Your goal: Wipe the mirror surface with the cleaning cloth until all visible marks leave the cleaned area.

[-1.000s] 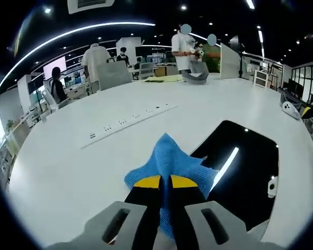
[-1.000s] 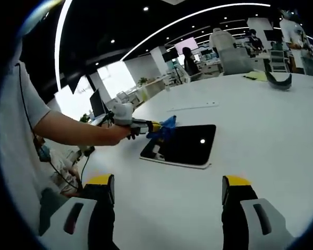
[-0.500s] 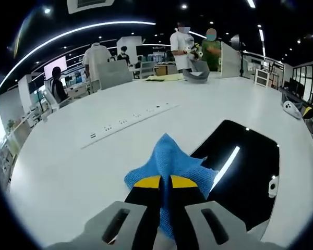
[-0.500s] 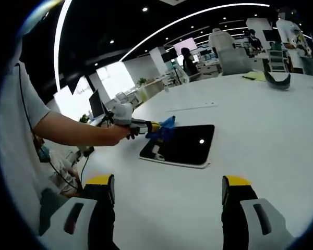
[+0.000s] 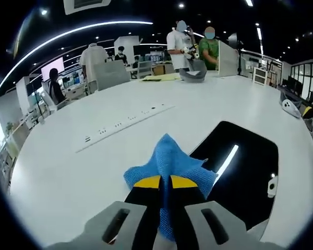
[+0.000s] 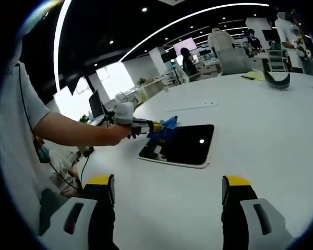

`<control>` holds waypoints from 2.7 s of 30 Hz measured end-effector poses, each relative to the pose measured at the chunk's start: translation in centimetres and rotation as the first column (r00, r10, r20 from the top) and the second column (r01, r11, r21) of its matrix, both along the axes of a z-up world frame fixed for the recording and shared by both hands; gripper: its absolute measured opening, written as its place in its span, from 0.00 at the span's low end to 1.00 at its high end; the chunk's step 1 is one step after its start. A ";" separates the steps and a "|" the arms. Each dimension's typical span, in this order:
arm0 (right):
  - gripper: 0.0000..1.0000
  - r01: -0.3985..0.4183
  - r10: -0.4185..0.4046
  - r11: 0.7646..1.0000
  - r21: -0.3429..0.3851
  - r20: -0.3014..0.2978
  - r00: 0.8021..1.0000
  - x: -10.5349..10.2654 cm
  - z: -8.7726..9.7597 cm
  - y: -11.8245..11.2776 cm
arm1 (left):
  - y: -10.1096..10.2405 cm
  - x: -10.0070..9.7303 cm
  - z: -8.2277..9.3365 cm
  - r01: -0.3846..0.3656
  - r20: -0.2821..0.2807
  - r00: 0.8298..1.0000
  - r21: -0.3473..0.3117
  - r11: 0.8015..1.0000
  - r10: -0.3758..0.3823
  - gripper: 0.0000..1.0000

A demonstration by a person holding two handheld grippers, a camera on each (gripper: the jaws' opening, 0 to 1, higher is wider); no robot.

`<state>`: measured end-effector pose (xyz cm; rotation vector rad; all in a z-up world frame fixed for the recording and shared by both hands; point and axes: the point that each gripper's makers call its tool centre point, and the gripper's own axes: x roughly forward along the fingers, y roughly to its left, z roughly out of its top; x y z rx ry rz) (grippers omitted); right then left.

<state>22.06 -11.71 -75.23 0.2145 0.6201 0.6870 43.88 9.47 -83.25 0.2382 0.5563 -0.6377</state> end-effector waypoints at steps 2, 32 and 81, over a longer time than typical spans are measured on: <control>0.84 -0.002 0.002 1.000 0.000 0.001 1.000 0.0 0.0 0.0 | -0.2 0.0 0.0 0.001 0.000 1.000 -0.002 1.000 -0.001 0.02; 0.84 0.019 -0.019 1.000 0.009 0.002 1.000 0.1 0.1 -0.6 | -2.3 0.3 0.0 0.008 -0.007 1.000 -0.006 1.000 -0.008 0.02; 0.90 0.027 -0.028 0.999 0.037 0.001 1.000 0.7 -0.1 -1.3 | -11.7 0.7 -0.1 0.144 -0.013 0.989 -0.028 0.989 -0.145 0.03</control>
